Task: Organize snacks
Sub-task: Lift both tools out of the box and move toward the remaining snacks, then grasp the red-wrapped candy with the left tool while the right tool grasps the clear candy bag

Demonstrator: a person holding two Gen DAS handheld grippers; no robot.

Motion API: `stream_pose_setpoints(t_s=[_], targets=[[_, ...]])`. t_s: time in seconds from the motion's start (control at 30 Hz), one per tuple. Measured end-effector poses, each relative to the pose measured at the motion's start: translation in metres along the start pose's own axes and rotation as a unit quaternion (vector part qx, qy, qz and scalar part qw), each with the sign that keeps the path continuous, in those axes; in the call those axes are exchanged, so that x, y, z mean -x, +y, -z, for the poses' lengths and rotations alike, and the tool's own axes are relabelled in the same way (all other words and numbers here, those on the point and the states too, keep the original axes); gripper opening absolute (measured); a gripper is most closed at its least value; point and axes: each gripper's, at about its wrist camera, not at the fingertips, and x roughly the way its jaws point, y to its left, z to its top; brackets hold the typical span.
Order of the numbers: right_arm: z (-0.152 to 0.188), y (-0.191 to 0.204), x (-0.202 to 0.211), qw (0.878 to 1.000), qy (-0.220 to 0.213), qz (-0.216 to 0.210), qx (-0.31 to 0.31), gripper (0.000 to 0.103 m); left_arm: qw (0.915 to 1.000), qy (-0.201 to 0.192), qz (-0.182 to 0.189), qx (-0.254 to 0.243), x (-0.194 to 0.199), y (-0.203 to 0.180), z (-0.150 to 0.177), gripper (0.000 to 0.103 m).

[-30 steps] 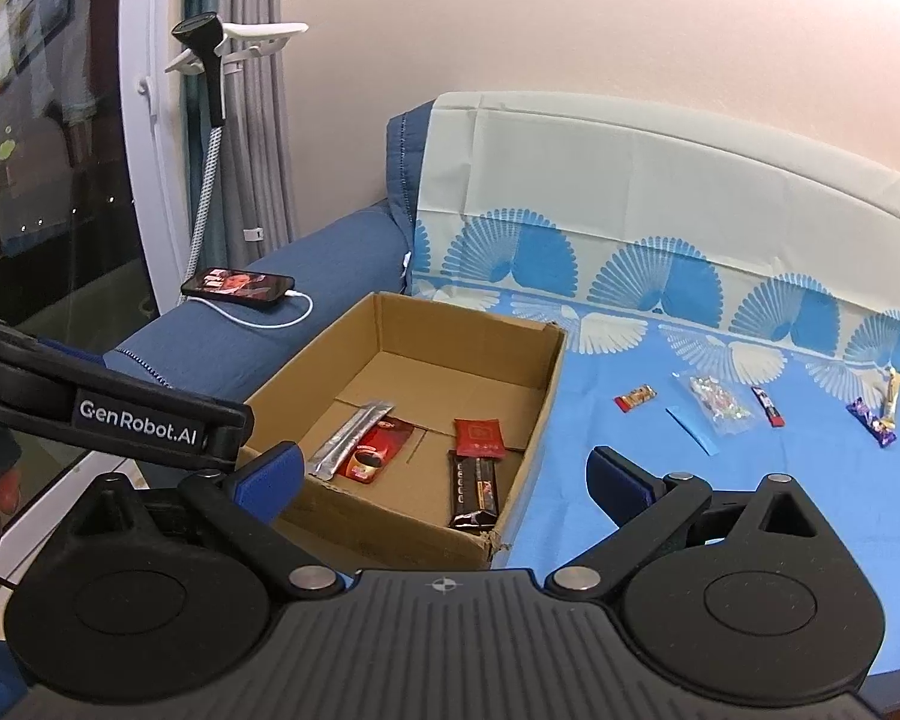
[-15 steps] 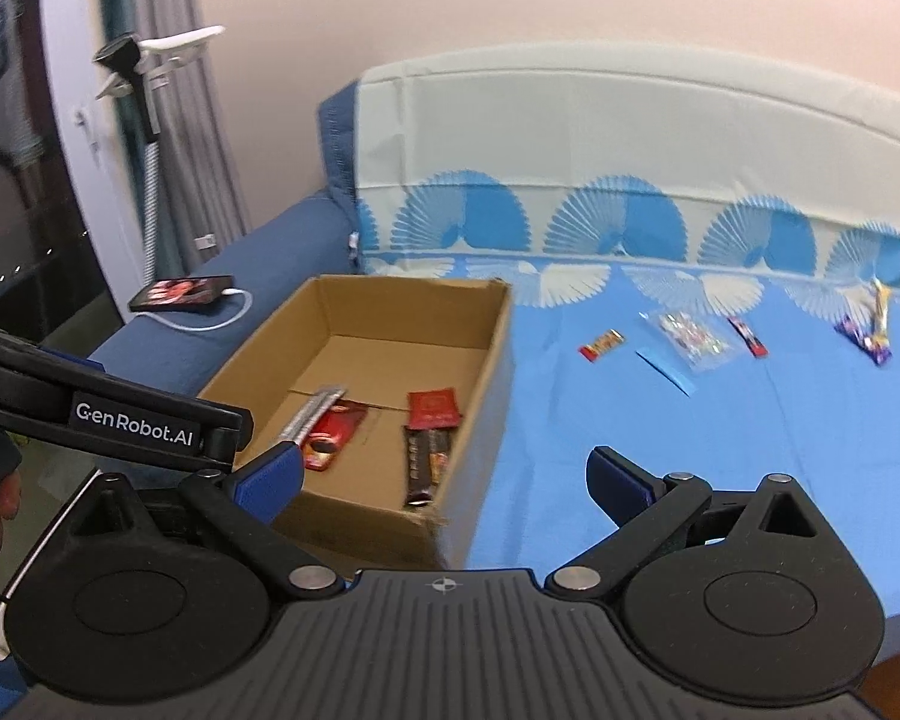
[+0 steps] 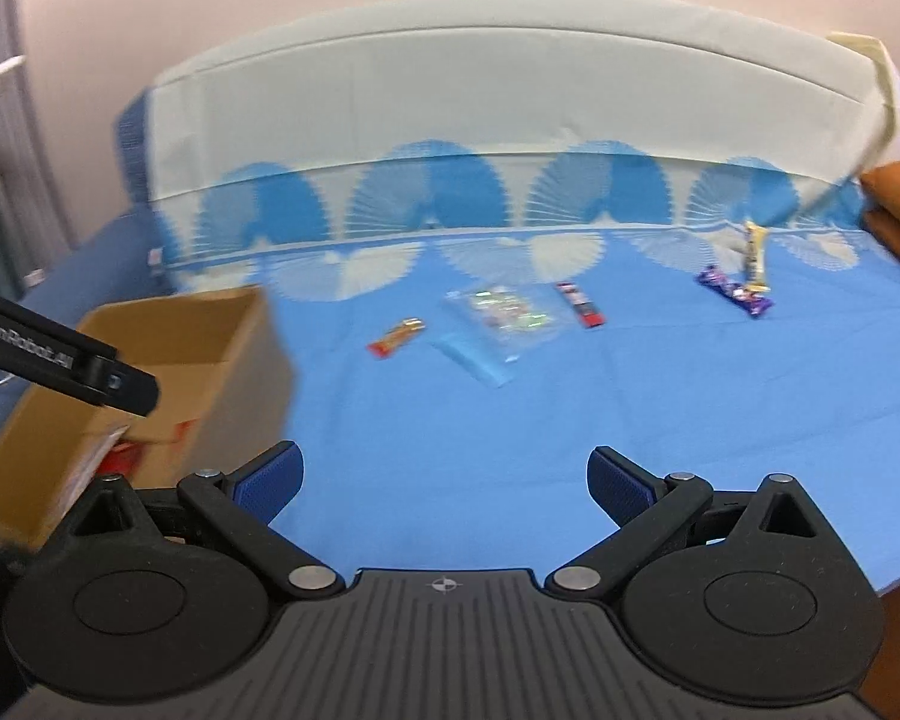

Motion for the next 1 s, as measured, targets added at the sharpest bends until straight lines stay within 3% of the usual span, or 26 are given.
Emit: stream_pose_setpoints(t_s=[0.2, 0.3, 0.43, 0.6, 0.7, 0.8, 0.9, 1.0], targets=[[-0.036, -0.042, -0.094, 1.000, 0.005, 0.005, 0.019, 0.103, 0.9991, 0.040, 0.001, -0.010, -0.099, -0.020, -0.078, 0.103], [-0.055, -0.054, -0.156, 0.999, 0.015, -0.015, 0.029, 0.103, 0.9973, 0.071, 0.005, -0.014, -0.157, -0.025, -0.107, 0.103], [-0.074, -0.055, -0.244, 0.997, 0.033, -0.012, 0.075, 0.103, 0.9951, 0.093, -0.003, -0.033, -0.234, -0.032, -0.136, 0.103], [-0.083, -0.041, -0.327, 0.989, 0.063, -0.052, 0.122, 0.103, 0.9921, 0.117, -0.005, -0.045, -0.316, -0.037, -0.163, 0.103], [-0.085, -0.027, -0.368, 0.979, 0.078, -0.068, 0.177, 0.103, 0.9904, 0.130, 0.004, -0.049, -0.349, -0.036, -0.169, 0.103], [-0.084, -0.027, -0.407, 0.968, 0.084, -0.030, 0.234, 0.103, 0.9901, 0.135, 0.027, -0.027, -0.368, -0.028, -0.172, 0.103], [-0.086, -0.054, -0.421, 0.984, 0.069, -0.068, 0.151, 0.103, 0.9881, 0.142, 0.058, -0.005, -0.376, -0.016, -0.174, 0.103], [-0.079, -0.057, -0.419, 0.985, 0.045, -0.063, 0.154, 0.103, 0.9880, 0.138, 0.068, -0.004, -0.376, -0.011, -0.173, 0.103]])
